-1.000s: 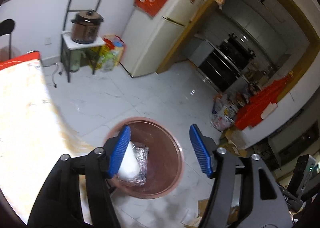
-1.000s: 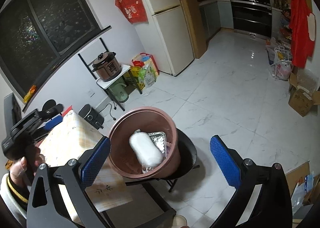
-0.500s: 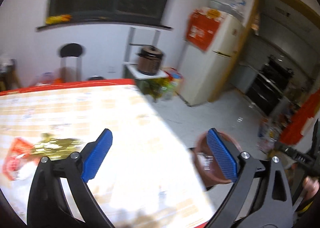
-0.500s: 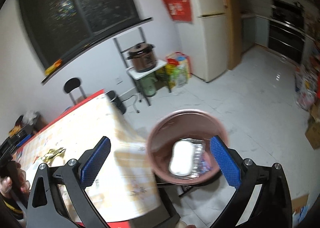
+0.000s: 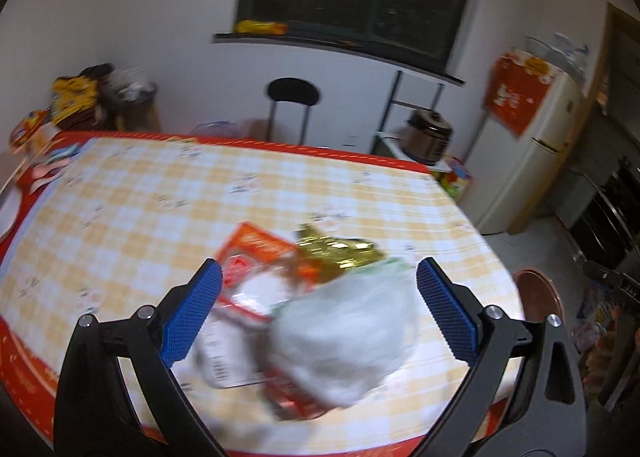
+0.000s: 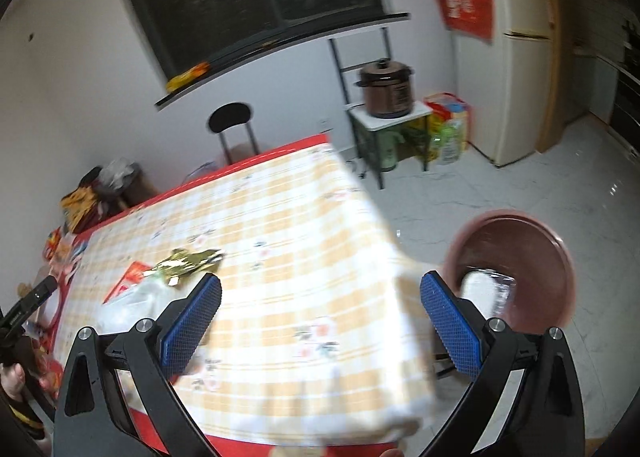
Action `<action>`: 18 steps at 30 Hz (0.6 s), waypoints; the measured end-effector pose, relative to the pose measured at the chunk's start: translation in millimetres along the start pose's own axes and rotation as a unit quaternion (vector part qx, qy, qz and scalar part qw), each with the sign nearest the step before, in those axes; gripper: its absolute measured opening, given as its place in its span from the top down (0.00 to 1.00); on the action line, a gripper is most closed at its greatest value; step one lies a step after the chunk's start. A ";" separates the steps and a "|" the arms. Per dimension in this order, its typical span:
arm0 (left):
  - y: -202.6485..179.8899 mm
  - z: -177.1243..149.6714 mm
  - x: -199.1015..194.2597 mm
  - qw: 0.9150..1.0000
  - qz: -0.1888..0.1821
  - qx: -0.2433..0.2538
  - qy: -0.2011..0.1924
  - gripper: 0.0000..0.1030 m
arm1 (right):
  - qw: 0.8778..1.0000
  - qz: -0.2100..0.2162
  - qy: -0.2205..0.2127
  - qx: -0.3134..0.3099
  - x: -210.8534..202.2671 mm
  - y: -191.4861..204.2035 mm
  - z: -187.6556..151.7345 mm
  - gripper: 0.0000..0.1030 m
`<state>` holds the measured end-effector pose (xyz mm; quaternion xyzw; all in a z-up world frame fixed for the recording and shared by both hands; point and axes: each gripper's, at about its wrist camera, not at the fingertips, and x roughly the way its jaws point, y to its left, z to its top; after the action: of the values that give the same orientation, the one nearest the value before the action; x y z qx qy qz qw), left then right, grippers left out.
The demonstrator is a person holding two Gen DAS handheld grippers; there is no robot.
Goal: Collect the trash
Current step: 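Move both open tools back over the table of trash, then close the right tool on the white plastic bag and lift it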
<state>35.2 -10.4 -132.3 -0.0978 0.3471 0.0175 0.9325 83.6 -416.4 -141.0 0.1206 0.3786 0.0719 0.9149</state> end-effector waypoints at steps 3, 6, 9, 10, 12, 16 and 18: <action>35.9 -4.7 -9.4 1.000 0.013 -0.019 0.000 0.07 | 1.000 0.023 0.012 -0.013 7.8 33.5 -5.0 0.05; 61.7 -12.0 -18.5 0.999 0.021 -0.031 0.000 0.07 | 0.999 0.032 0.024 -0.033 15.4 67.0 -10.2 0.05; 78.9 -19.0 -22.0 0.999 0.024 -0.037 0.004 0.07 | 0.997 0.039 0.037 -0.055 24.0 100.5 -17.7 0.05; 85.4 -21.7 -22.5 0.999 0.025 -0.038 0.006 0.07 | 0.996 0.041 0.041 -0.062 27.1 110.2 -19.9 0.05; 96.1 -25.2 -20.2 0.999 0.023 -0.040 0.010 0.07 | 0.995 0.048 0.051 -0.077 34.8 132.7 -27.7 0.05; 117.3 -35.9 -16.9 0.999 0.019 -0.045 0.025 0.07 | 0.990 0.059 0.073 -0.101 53.6 172.8 -45.9 0.05; 123.5 -39.9 -14.4 0.998 0.015 -0.043 0.031 0.07 | 0.987 0.064 0.084 -0.117 64.6 191.1 -54.6 0.05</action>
<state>-13.9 103.4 -173.5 -0.1330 0.3763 0.0430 0.9159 82.6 -209.4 -169.4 0.0302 0.4349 0.1842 0.8809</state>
